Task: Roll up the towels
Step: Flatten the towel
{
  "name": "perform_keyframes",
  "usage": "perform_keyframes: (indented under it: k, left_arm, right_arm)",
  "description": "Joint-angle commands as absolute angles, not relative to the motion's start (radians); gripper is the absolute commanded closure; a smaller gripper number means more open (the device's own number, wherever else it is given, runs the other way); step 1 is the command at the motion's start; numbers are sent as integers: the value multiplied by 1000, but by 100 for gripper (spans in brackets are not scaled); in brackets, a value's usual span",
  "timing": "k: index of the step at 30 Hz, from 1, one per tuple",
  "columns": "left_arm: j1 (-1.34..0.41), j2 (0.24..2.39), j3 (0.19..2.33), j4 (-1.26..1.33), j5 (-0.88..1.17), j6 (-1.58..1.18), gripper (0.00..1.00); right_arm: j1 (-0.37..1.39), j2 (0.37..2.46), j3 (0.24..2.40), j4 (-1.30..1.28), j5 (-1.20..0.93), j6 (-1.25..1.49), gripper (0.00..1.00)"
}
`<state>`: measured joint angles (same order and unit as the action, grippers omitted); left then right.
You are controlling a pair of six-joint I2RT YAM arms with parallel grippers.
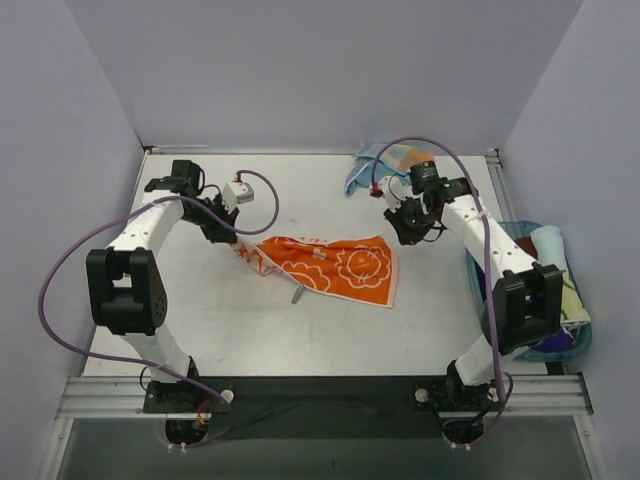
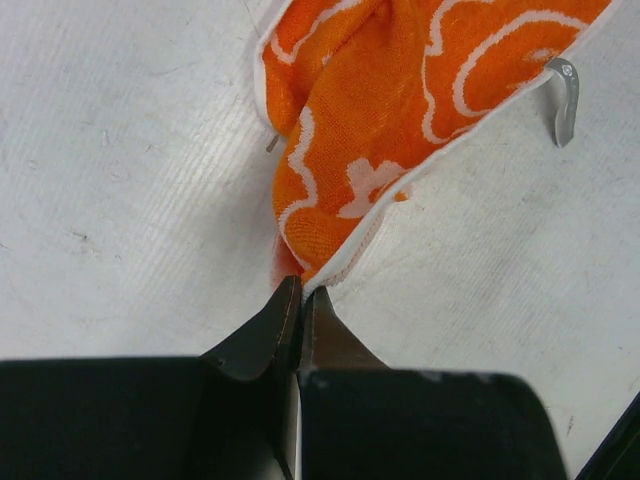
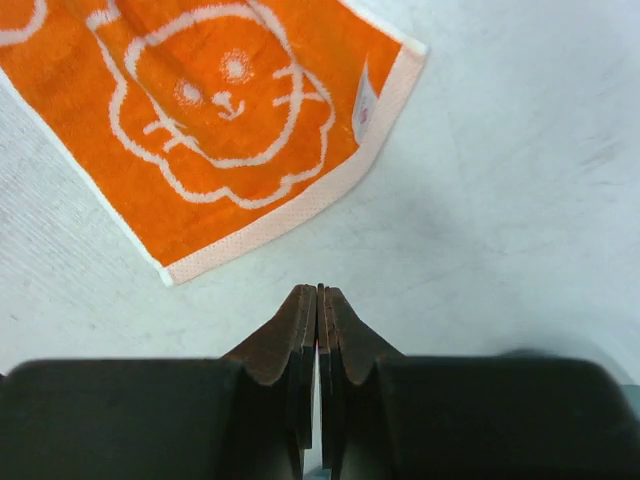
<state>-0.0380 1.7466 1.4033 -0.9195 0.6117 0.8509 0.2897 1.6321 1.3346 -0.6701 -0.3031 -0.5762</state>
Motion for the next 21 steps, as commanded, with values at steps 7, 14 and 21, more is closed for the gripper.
perform_keyframes:
  k: [7, 14, 21]
  left_arm:
    - [-34, 1698, 1373, -943, 664, 854, 100]
    - [-32, 1730, 1373, -948, 664, 850, 100]
    - [-29, 1759, 1381, -950, 663, 853, 100]
  right_arm:
    - [434, 1595, 1149, -747, -272, -591, 50]
    - [498, 1687, 1083, -675, -241, -580, 51]
    - [557, 1756, 1068, -658, -219, -575, 57]
